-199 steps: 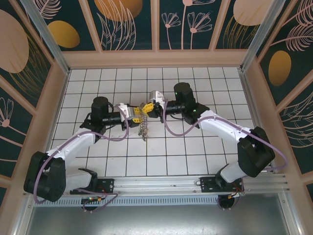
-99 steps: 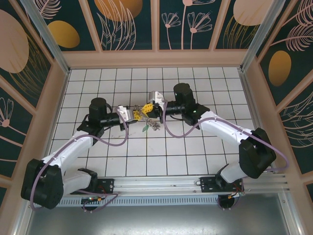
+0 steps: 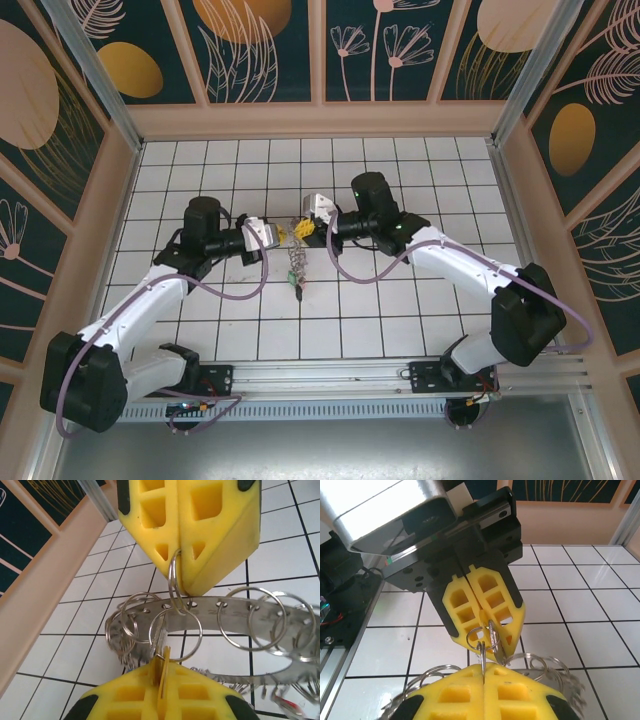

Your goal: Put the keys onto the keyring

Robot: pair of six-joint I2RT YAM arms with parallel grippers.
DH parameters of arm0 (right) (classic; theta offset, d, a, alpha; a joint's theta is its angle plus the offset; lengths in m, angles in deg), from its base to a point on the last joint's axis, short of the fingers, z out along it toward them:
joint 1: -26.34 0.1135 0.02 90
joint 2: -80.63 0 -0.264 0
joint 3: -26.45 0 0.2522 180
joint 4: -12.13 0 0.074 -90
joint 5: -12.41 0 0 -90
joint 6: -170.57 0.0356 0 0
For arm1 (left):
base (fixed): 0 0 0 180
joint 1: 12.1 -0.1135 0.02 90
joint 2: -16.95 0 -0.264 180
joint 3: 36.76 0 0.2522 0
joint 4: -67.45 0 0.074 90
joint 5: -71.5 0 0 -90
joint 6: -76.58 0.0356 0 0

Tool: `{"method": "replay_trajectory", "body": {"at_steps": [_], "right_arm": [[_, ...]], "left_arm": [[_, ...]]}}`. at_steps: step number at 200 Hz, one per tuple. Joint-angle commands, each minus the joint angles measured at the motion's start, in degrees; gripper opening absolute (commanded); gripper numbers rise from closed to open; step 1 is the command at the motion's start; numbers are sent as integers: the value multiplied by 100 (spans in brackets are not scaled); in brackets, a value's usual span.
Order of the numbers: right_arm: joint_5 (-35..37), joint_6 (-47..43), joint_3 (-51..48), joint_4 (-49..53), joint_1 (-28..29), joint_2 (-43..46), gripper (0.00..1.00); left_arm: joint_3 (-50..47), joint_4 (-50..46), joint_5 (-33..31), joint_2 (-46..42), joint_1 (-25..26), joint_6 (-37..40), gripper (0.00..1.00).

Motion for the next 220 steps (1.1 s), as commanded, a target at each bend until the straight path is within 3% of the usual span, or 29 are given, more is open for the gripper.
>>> {"method": "replay_trajectory", "body": {"at_steps": [1,46,99,140,220], "right_arm": [[-12,-202,294,272,-1,103,0],[128,62,416,168,112,-87,0],[856,737,457,-320,326,-355,0],[1089,736,573,-211,412,-395,0],[1883,990,516,-255,594,-528,0]], "left_arm": [[304,-449,-391,-133,-52,324,0],[512,-543,-756,-277,-52,747,0],[1061,-1326,-377,-9,34,1138,0],[1255,-1699,-699,197,232,1328,0],[1407,-1528,-1445,140,370,1584,0]]}}
